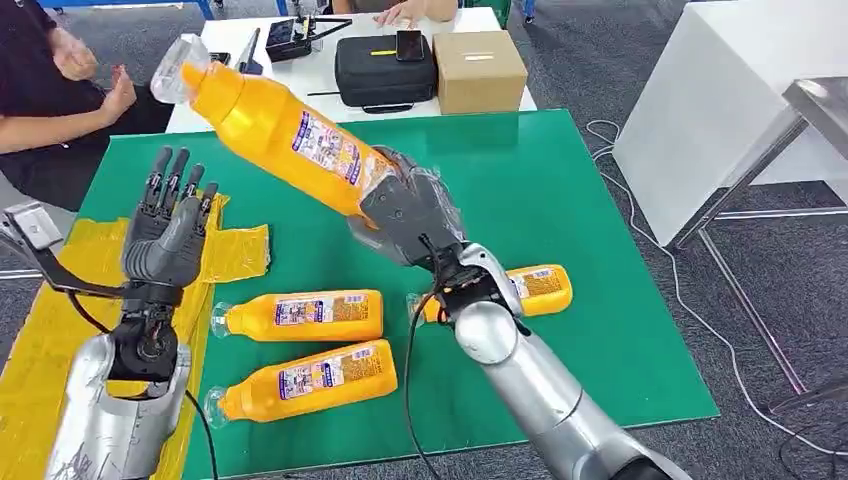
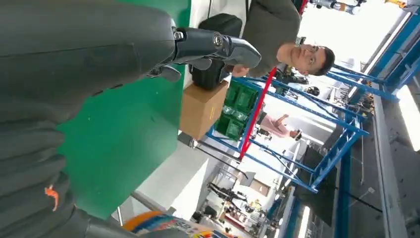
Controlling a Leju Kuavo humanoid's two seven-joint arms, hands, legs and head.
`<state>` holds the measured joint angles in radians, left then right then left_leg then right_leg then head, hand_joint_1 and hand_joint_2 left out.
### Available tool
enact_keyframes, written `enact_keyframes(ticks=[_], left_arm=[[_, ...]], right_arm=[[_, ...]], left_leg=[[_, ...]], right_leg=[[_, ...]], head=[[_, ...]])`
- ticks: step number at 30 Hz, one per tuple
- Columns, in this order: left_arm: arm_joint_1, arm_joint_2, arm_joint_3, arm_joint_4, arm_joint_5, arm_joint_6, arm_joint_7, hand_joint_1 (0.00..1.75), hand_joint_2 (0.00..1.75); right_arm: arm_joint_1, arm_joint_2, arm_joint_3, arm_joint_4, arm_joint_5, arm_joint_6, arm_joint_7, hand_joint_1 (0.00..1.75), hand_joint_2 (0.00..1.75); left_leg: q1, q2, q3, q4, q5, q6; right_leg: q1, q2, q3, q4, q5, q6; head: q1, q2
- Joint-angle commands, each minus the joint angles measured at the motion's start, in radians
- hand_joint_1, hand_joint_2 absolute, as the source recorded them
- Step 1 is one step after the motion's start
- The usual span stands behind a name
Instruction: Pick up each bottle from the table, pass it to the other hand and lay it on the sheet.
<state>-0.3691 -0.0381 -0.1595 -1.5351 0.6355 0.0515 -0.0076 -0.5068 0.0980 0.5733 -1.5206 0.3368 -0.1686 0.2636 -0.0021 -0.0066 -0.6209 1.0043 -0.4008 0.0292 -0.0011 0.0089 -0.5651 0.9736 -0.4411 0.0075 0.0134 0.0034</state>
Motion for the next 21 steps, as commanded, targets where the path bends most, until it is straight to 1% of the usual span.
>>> enact_keyframes(ticks=[1, 3, 6, 7, 8, 9, 10, 11, 15, 17, 18, 21], left_arm=[[-0.020, -0.015, -0.013, 0.013, -0.019, -0.003, 0.003, 0.00, 1.75], [-0.024, -0.019, -0.011, 0.024, -0.019, 0.007, 0.000, 0.00, 1.75], [-0.029, -0.025, -0.003, 0.041, -0.042, 0.039, -0.006, 0.00, 1.75], [-0.031, -0.025, 0.002, 0.052, -0.043, 0.042, -0.006, 0.00, 1.75], [-0.033, -0.024, 0.001, 0.068, -0.054, 0.046, -0.005, 0.00, 1.75], [-0.035, -0.026, 0.001, 0.076, -0.055, 0.046, -0.005, 0.00, 1.75], [-0.040, -0.027, -0.002, 0.093, -0.056, 0.042, -0.004, 0.00, 1.75], [-0.044, -0.027, -0.008, 0.102, -0.063, 0.036, -0.011, 0.00, 1.75], [-0.049, -0.028, -0.023, 0.101, -0.082, 0.030, -0.018, 0.00, 1.75], [-0.049, -0.028, -0.023, 0.101, -0.082, 0.030, -0.018, 0.00, 1.75], [-0.049, -0.028, -0.023, 0.101, -0.082, 0.030, -0.018, 0.00, 1.75], [-0.049, -0.028, -0.023, 0.101, -0.082, 0.030, -0.018, 0.00, 1.75]], right_arm=[[-0.100, 0.027, -0.053, 0.078, -0.069, 0.028, 0.002, 1.75, 1.75], [-0.109, 0.029, -0.046, 0.081, -0.075, 0.032, -0.009, 1.75, 1.75], [-0.102, 0.027, -0.027, 0.060, -0.077, 0.034, -0.015, 1.75, 1.75], [-0.095, 0.028, -0.016, 0.046, -0.084, 0.041, -0.020, 1.75, 1.75], [-0.090, 0.029, -0.005, 0.034, -0.117, 0.068, -0.019, 1.75, 1.75], [-0.090, 0.028, 0.002, 0.030, -0.140, 0.085, -0.015, 1.75, 1.75], [-0.089, 0.028, 0.014, 0.026, -0.193, 0.119, -0.005, 1.75, 1.75], [-0.090, 0.027, 0.023, 0.030, -0.218, 0.129, -0.002, 1.75, 1.75], [-0.095, 0.026, 0.040, 0.045, -0.283, 0.162, 0.002, 1.75, 1.75], [-0.095, 0.026, 0.040, 0.045, -0.283, 0.162, 0.002, 1.75, 1.75], [-0.095, 0.026, 0.040, 0.045, -0.283, 0.162, 0.002, 1.75, 1.75], [-0.095, 0.026, 0.040, 0.045, -0.283, 0.162, 0.002, 1.75, 1.75]], left_leg=[[0.000, 0.001, 0.001, 0.001, -0.001, -0.001], [0.000, 0.002, 0.003, 0.001, -0.002, -0.002], [0.000, 0.000, 0.002, 0.000, -0.001, -0.001], [0.000, 0.001, 0.004, 0.000, -0.002, -0.002], [0.000, 0.000, 0.002, 0.000, -0.001, -0.001], [0.000, 0.000, 0.003, 0.000, -0.002, -0.002], [0.000, 0.000, 0.003, 0.000, -0.001, -0.002], [0.000, 0.000, 0.005, 0.000, -0.002, -0.002], [0.000, 0.000, 0.002, 0.000, -0.001, -0.001], [0.000, 0.000, 0.001, 0.000, 0.000, -0.001], [0.000, 0.000, 0.003, 0.000, -0.001, -0.002], [0.000, 0.000, 0.001, 0.000, -0.001, -0.001]], right_leg=[[0.000, 0.000, 0.001, 0.001, -0.001, 0.000], [0.000, 0.000, 0.003, 0.001, -0.002, 0.000], [0.000, -0.001, 0.002, 0.000, -0.001, 0.000], [0.000, 0.000, 0.004, 0.000, -0.002, 0.000], [0.000, -0.001, 0.002, 0.000, -0.001, 0.000], [0.000, -0.001, 0.004, 0.000, -0.002, 0.000], [0.000, -0.001, 0.003, 0.000, -0.001, 0.000], [0.000, -0.001, 0.005, 0.000, -0.002, 0.000], [0.000, -0.001, 0.002, 0.000, -0.001, 0.000], [0.000, -0.001, 0.001, 0.000, -0.001, 0.000], [0.000, -0.002, 0.004, 0.000, -0.002, 0.000], [0.000, -0.001, 0.001, 0.000, -0.001, 0.000]], head=[[0.000, 0.000], [0.000, 0.000], [0.000, 0.000], [0.000, 0.000], [0.000, 0.000], [0.000, 0.000], [0.000, 0.000], [0.001, 0.000], [0.000, 0.000], [0.000, 0.000], [0.000, 0.000], [0.000, 0.000]])
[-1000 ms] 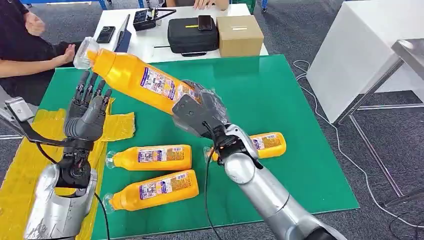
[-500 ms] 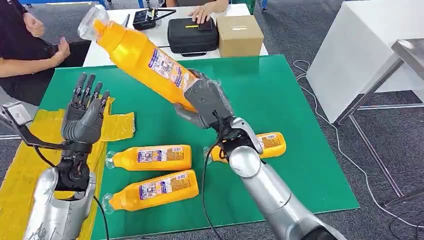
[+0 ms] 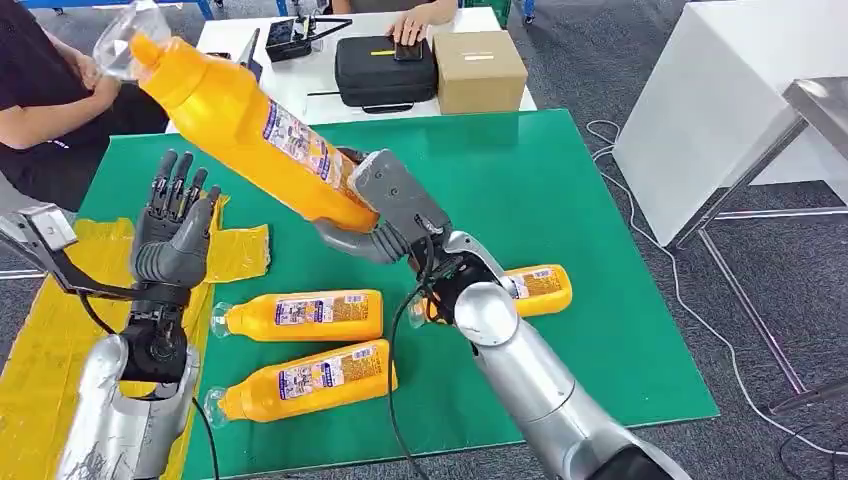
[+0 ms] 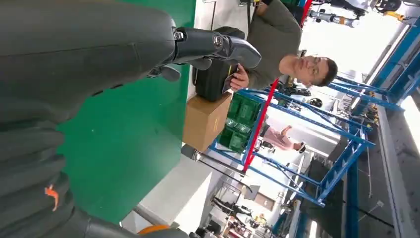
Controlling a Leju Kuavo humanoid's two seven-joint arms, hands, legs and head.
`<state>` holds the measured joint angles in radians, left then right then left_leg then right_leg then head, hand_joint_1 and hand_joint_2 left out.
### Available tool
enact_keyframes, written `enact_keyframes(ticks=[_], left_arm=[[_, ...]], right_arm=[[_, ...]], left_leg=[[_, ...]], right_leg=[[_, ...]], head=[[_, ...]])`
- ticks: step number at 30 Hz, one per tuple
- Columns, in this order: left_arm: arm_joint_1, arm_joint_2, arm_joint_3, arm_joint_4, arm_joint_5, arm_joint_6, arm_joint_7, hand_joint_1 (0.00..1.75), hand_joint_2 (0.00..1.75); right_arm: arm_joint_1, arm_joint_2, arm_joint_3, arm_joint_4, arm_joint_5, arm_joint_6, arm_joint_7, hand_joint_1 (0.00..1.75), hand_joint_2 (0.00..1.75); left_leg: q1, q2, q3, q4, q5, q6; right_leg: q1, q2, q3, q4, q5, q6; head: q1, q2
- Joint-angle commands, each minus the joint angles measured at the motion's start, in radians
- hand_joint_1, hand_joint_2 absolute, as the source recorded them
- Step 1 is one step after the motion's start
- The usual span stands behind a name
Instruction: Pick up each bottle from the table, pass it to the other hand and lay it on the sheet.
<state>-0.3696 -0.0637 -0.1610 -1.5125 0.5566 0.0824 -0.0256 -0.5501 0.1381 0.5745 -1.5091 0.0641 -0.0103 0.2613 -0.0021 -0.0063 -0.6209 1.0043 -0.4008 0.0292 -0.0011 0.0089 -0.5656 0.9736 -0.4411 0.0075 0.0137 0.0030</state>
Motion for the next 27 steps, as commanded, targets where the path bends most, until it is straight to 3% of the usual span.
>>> enact_keyframes(ticks=[1, 11, 14, 19, 27], left_arm=[[-0.048, -0.001, -0.026, 0.077, -0.005, -0.004, 0.001, 0.00, 1.75], [-0.062, 0.004, -0.058, 0.104, -0.029, -0.047, -0.016, 0.00, 1.75], [-0.039, -0.007, -0.034, 0.051, -0.027, -0.035, -0.020, 0.00, 1.75], [-0.003, 0.001, -0.028, -0.033, 0.012, -0.033, 0.007, 0.00, 1.75], [-0.045, 0.003, -0.121, -0.020, 0.108, -0.074, 0.038, 0.00, 1.75]], right_arm=[[-0.055, -0.014, 0.042, 0.036, -0.020, 0.011, 0.006, 1.75, 1.75], [-0.056, -0.031, 0.065, 0.052, -0.128, 0.044, 0.004, 1.75, 1.75], [-0.038, -0.051, 0.017, 0.032, -0.158, -0.007, -0.030, 1.75, 1.75], [-0.072, -0.083, -0.061, 0.135, -0.077, -0.122, -0.064, 1.75, 1.75], [-0.130, -0.061, -0.047, 0.326, 0.001, -0.082, -0.071, 1.75, 1.75]], left_leg=[[0.000, -0.001, 0.004, 0.000, -0.002, -0.002], [0.000, -0.001, 0.003, 0.000, -0.001, -0.002], [0.000, 0.000, 0.004, 0.000, -0.001, -0.002], [0.000, -0.001, 0.004, 0.000, -0.002, -0.001], [0.000, 0.000, 0.001, 0.000, -0.001, -0.001]], right_leg=[[0.000, -0.002, 0.004, 0.000, -0.002, 0.000], [0.000, -0.002, 0.004, 0.000, -0.001, 0.000], [0.000, -0.001, 0.004, -0.001, -0.001, 0.000], [0.000, -0.002, 0.005, -0.001, -0.002, 0.001], [0.000, -0.001, 0.002, 0.000, 0.000, 0.000]], head=[[0.000, 0.000], [0.000, 0.000], [0.000, 0.000], [0.000, 0.000], [0.000, 0.000]])
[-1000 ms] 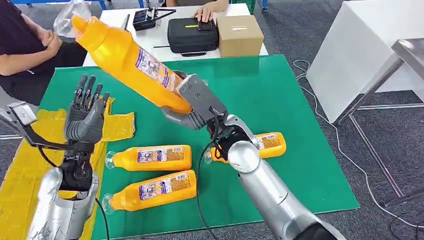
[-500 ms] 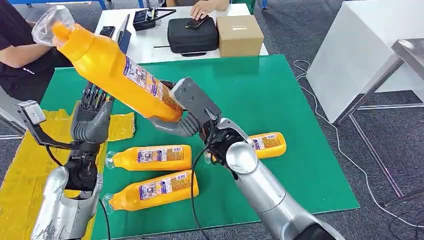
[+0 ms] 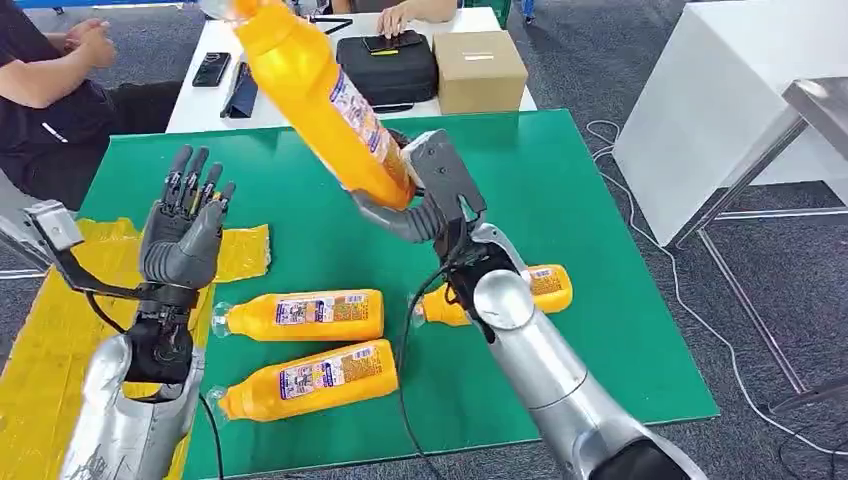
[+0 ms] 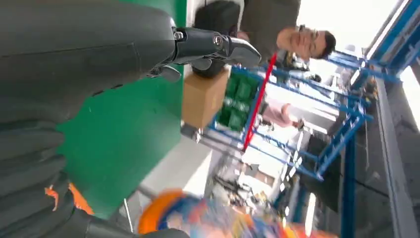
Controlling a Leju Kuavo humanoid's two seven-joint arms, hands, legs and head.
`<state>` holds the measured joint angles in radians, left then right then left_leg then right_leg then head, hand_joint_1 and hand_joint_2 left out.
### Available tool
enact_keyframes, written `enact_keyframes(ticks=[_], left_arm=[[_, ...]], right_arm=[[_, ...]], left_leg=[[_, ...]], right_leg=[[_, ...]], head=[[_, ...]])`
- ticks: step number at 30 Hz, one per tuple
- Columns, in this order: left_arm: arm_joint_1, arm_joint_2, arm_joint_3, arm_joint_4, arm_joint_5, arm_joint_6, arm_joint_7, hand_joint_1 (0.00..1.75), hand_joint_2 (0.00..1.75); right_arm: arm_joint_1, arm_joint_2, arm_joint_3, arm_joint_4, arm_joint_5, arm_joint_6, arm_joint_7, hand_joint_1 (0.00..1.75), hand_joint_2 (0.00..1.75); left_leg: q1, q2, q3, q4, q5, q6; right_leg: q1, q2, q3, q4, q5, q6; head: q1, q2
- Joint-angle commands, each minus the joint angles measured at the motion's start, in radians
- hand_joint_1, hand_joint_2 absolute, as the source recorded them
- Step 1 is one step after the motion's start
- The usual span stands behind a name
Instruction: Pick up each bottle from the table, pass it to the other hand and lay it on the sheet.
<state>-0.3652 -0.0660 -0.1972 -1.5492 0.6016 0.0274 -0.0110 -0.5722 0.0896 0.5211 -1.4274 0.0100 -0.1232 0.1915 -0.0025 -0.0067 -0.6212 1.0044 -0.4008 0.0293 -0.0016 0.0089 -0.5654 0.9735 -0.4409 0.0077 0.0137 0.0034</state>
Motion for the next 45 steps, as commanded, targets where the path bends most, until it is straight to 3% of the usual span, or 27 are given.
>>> enact_keyframes(ticks=[1, 14, 19, 38, 45], left_arm=[[-0.052, 0.005, -0.091, 0.018, 0.064, -0.019, 0.024, 0.00, 1.75], [-0.064, -0.002, -0.139, -0.008, 0.112, -0.023, 0.046, 0.00, 1.75], [-0.089, -0.010, -0.169, 0.005, 0.135, 0.017, 0.073, 0.00, 1.75], [-0.095, -0.015, -0.173, 0.005, 0.139, 0.024, 0.077, 0.00, 1.75], [-0.145, -0.019, -0.205, 0.060, 0.034, 0.118, 0.064, 0.00, 1.75]], right_arm=[[-0.110, -0.008, 0.008, 0.252, 0.056, 0.032, -0.001, 1.75, 1.75], [-0.139, 0.005, 0.063, 0.283, 0.131, 0.048, 0.019, 1.75, 1.75], [-0.171, 0.017, 0.132, 0.304, 0.256, 0.027, 0.017, 1.75, 1.75], [-0.169, 0.023, 0.137, 0.308, 0.261, 0.026, 0.018, 1.75, 1.75], [-0.181, 0.050, 0.210, 0.343, 0.406, -0.027, 0.035, 1.75, 1.75]], left_leg=[[0.000, 0.000, 0.003, 0.000, -0.001, -0.002], [0.000, 0.001, 0.004, 0.001, -0.002, -0.002], [0.000, 0.001, 0.001, 0.001, -0.001, -0.001], [0.000, 0.000, 0.003, 0.001, -0.001, -0.002], [0.000, 0.000, 0.001, 0.001, -0.001, -0.001]], right_leg=[[0.000, -0.001, 0.003, 0.000, -0.001, 0.000], [0.001, 0.000, 0.004, 0.001, -0.002, 0.001], [0.001, 0.000, 0.001, 0.001, -0.001, 0.000], [0.001, -0.001, 0.003, 0.001, -0.001, 0.000], [0.001, -0.001, 0.001, 0.001, -0.001, 0.000]], head=[[0.000, 0.000], [0.000, 0.000], [0.000, 0.000], [0.000, 0.000], [0.000, 0.000]])
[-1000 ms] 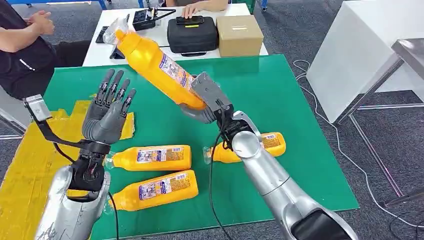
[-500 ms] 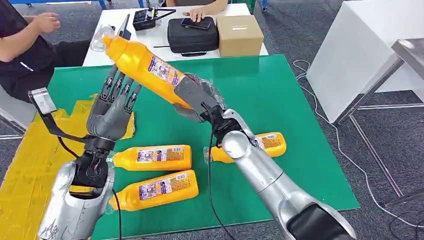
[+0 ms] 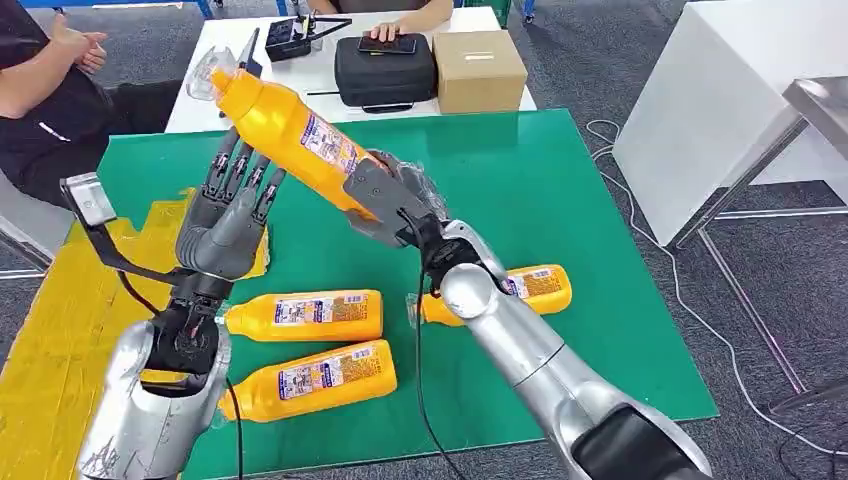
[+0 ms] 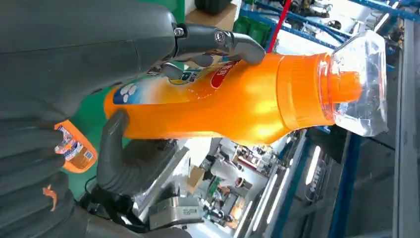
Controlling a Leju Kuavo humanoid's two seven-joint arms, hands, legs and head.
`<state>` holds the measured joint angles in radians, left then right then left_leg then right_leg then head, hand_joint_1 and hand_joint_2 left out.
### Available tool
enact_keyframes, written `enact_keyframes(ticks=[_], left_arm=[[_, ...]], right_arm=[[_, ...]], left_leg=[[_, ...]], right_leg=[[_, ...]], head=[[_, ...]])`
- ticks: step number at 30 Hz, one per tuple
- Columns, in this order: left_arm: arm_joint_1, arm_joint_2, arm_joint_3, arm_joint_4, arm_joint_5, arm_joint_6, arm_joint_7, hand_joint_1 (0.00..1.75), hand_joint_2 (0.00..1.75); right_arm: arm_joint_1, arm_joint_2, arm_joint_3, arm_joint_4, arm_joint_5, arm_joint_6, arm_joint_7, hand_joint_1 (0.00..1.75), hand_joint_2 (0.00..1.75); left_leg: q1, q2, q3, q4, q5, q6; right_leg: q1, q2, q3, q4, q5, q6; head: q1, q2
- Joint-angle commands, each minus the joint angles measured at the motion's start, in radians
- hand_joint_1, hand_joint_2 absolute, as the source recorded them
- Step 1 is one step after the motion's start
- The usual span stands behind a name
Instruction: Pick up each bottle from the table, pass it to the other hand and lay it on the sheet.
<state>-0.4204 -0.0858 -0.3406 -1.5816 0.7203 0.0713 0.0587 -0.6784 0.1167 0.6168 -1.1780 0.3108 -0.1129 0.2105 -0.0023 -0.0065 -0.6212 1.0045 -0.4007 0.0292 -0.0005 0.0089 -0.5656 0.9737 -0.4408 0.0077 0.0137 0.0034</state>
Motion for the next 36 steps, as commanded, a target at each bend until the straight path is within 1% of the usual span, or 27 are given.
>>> enact_keyframes(ticks=[1, 3, 4, 6, 7, 9, 10, 11, 12, 13, 14, 17, 19, 20, 22, 23, 26, 29, 30, 31, 32, 33, 34, 36], left_arm=[[-0.095, 0.000, -0.063, 0.098, -0.096, 0.085, -0.006, 0.00, 1.75], [-0.119, -0.001, -0.069, 0.131, -0.148, 0.137, -0.007, 0.00, 1.75], [-0.130, 0.000, -0.072, 0.144, -0.168, 0.151, -0.008, 0.00, 1.75], [-0.155, -0.001, -0.070, 0.186, -0.193, 0.168, -0.003, 0.00, 1.75], [-0.179, 0.009, -0.071, 0.235, -0.234, 0.236, 0.034, 0.00, 1.75], [-0.241, 0.012, -0.056, 0.376, -0.190, 0.200, 0.023, 0.00, 1.75], [-0.255, 0.016, -0.054, 0.416, -0.186, 0.195, 0.009, 0.00, 1.75], [-0.270, 0.018, -0.062, 0.447, -0.197, 0.199, -0.003, 0.00, 1.75], [-0.275, 0.018, -0.065, 0.459, -0.197, 0.199, -0.007, 0.00, 1.75], [-0.284, 0.017, -0.068, 0.474, -0.202, 0.199, -0.014, 0.00, 1.75], [-0.289, 0.018, -0.073, 0.480, -0.208, 0.201, -0.017, 0.00, 1.75], [-0.303, 0.017, -0.088, 0.503, -0.221, 0.216, -0.010, 0.00, 1.75], [-0.312, 0.014, -0.090, 0.522, -0.221, 0.224, -0.008, 0.00, 1.75], [-0.320, 0.012, -0.091, 0.533, -0.218, 0.224, -0.005, 0.00, 1.75], [-0.339, 0.004, -0.093, 0.557, -0.210, 0.229, -0.009, 0.00, 1.75], [-0.342, 0.002, -0.095, 0.556, -0.210, 0.228, -0.009, 0.00, 1.75], [-0.341, -0.006, -0.097, 0.548, -0.199, 0.223, -0.009, 0.00, 1.75], [-0.333, -0.010, -0.089, 0.533, -0.169, 0.215, -0.006, 0.00, 1.75], [-0.327, -0.017, -0.077, 0.524, -0.147, 0.216, -0.011, 0.40, 1.75], [-0.323, -0.018, -0.074, 0.517, -0.139, 0.215, -0.015, 1.61, 1.75], [-0.317, -0.017, -0.075, 0.504, -0.135, 0.218, -0.033, 1.75, 1.75], [-0.312, -0.018, -0.074, 0.495, -0.127, 0.224, -0.038, 1.75, 1.75], [-0.311, -0.017, -0.076, 0.489, -0.123, 0.226, -0.041, 1.75, 1.75], [-0.302, -0.011, -0.079, 0.475, -0.109, 0.231, -0.049, 1.75, 1.75]], right_arm=[[-0.072, 0.028, 0.119, 0.096, 0.110, -0.038, 0.017, 1.75, 1.75], [-0.071, 0.039, 0.145, 0.105, 0.141, -0.040, 0.026, 1.75, 1.75], [-0.072, 0.044, 0.156, 0.109, 0.156, -0.040, 0.030, 1.75, 1.75], [-0.066, 0.061, 0.191, 0.117, 0.181, -0.031, 0.037, 1.75, 1.75], [-0.085, 0.062, 0.251, 0.149, 0.235, -0.003, 0.055, 1.75, 1.75], [-0.089, 0.101, 0.298, 0.221, 0.285, -0.054, 0.049, 1.75, 1.75], [-0.096, 0.109, 0.311, 0.243, 0.290, -0.062, 0.044, 1.75, 1.75], [-0.106, 0.111, 0.322, 0.259, 0.298, -0.069, 0.045, 1.75, 1.75], [-0.111, 0.112, 0.326, 0.265, 0.299, -0.068, 0.045, 1.75, 1.75], [-0.117, 0.110, 0.330, 0.269, 0.298, -0.075, 0.044, 1.75, 1.75], [-0.120, 0.109, 0.333, 0.271, 0.296, -0.075, 0.043, 1.75, 1.75], [-0.123, 0.102, 0.335, 0.266, 0.291, -0.073, 0.042, 1.75, 1.75], [-0.122, 0.100, 0.338, 0.265, 0.288, -0.072, 0.042, 1.75, 1.75], [-0.122, 0.100, 0.340, 0.266, 0.287, -0.071, 0.041, 1.75, 1.75], [-0.121, 0.102, 0.346, 0.267, 0.280, -0.071, 0.041, 1.75, 1.75], [-0.120, 0.103, 0.347, 0.267, 0.280, -0.071, 0.041, 1.75, 1.75], [-0.119, 0.108, 0.353, 0.268, 0.277, -0.071, 0.039, 1.75, 1.75], [-0.121, 0.110, 0.358, 0.272, 0.267, -0.071, 0.040, 1.75, 1.75], [-0.119, 0.113, 0.358, 0.276, 0.257, -0.069, 0.041, 1.75, 1.75], [-0.118, 0.114, 0.359, 0.279, 0.254, -0.069, 0.042, 1.75, 1.75], [-0.117, 0.116, 0.360, 0.282, 0.246, -0.067, 0.042, 1.75, 1.75], [-0.116, 0.114, 0.362, 0.284, 0.242, -0.070, 0.042, 1.75, 1.75], [-0.114, 0.114, 0.362, 0.284, 0.236, -0.070, 0.043, 1.75, 1.75], [-0.116, 0.108, 0.365, 0.288, 0.225, -0.074, 0.045, 1.75, 1.75]], left_leg=[[0.000, 0.001, 0.003, 0.001, -0.002, -0.002], [0.000, 0.000, 0.002, 0.000, -0.001, -0.001], [0.000, 0.000, 0.004, 0.001, -0.002, -0.002], [0.000, 0.000, 0.002, 0.000, -0.001, -0.001], [0.001, 0.000, 0.004, 0.000, -0.002, -0.002], [0.000, 0.000, 0.002, 0.000, 0.000, -0.001], [0.001, 0.001, 0.005, 0.000, -0.001, -0.003], [0.000, 0.000, 0.005, -0.001, -0.001, -0.002], [0.000, 0.000, 0.003, -0.001, 0.000, -0.002], [0.001, 0.000, 0.006, -0.001, -0.001, -0.003], [0.001, 0.000, 0.002, 0.000, 0.000, -0.002], [0.002, -0.002, 0.005, 0.000, -0.001, -0.003], [0.002, -0.001, 0.003, 0.000, 0.000, -0.002], [0.002, -0.001, 0.004, 0.000, -0.001, -0.003], [0.002, -0.001, 0.002, 0.000, 0.000, -0.002], [0.002, -0.002, 0.004, 0.001, -0.001, -0.003], [0.002, -0.001, 0.001, 0.000, 0.000, -0.002], [0.002, 0.000, 0.002, 0.001, 0.000, -0.003], [0.002, -0.001, 0.001, 0.000, 0.000, -0.003], [0.002, -0.001, 0.004, 0.001, -0.001, -0.004], [0.002, -0.001, 0.002, 0.001, 0.000, -0.003], [0.002, 0.000, 0.001, 0.000, 0.000, -0.002], [0.002, 0.000, 0.003, 0.001, -0.001, -0.003], [0.002, 0.000, 0.001, 0.000, 0.000, -0.002]], right_leg=[[0.000, -0.001, 0.004, 0.000, -0.002, 0.000], [0.000, -0.001, 0.002, 0.000, -0.001, 0.000], [0.000, -0.002, 0.004, 0.000, -0.002, 0.000], [0.000, -0.001, 0.002, 0.000, -0.001, 0.000], [0.001, -0.001, 0.004, 0.000, -0.002, 0.000], [0.000, -0.001, 0.002, 0.000, -0.001, 0.000], [0.001, -0.001, 0.005, 0.000, -0.001, 0.000], [0.000, -0.001, 0.005, 0.000, -0.001, 0.000], [0.000, -0.001, 0.003, 0.000, -0.001, 0.000], [0.001, -0.001, 0.006, -0.001, -0.001, 0.000], [0.000, -0.001, 0.002, 0.000, -0.001, 0.000], [0.001, -0.003, 0.005, 0.000, -0.002, 0.000], [0.001, -0.001, 0.003, 0.000, -0.001, 0.000], [0.001, -0.001, 0.005, 0.000, -0.002, 0.000], [0.001, -0.002, 0.003, 0.000, -0.001, 0.000], [0.001, -0.003, 0.005, 0.001, -0.003, 0.000], [0.001, -0.001, 0.002, 0.000, -0.001, 0.000], [0.001, -0.001, 0.002, 0.001, -0.001, 0.000], [0.001, -0.001, 0.002, 0.000, -0.001, 0.000], [0.001, -0.002, 0.004, 0.001, -0.002, 0.000], [0.001, -0.001, 0.003, 0.001, -0.001, 0.000], [0.001, -0.001, 0.001, 0.000, -0.001, 0.000], [0.001, -0.001, 0.004, 0.000, -0.002, 0.000], [0.001, -0.001, 0.002, 0.000, -0.001, 0.000]], head=[[0.000, 0.000], [0.000, 0.000], [0.000, 0.000], [0.000, 0.000], [0.000, 0.000], [0.000, 0.000], [0.000, 0.000], [0.000, 0.000], [0.000, 0.000], [0.000, 0.000], [0.000, 0.000], [0.000, 0.000], [0.000, 0.000], [0.000, 0.000], [0.000, 0.000], [0.000, 0.000], [0.000, 0.000], [0.000, 0.000], [0.000, 0.000], [0.000, 0.000], [0.000, 0.000], [0.000, 0.000], [0.000, 0.000], [0.000, 0.000]])
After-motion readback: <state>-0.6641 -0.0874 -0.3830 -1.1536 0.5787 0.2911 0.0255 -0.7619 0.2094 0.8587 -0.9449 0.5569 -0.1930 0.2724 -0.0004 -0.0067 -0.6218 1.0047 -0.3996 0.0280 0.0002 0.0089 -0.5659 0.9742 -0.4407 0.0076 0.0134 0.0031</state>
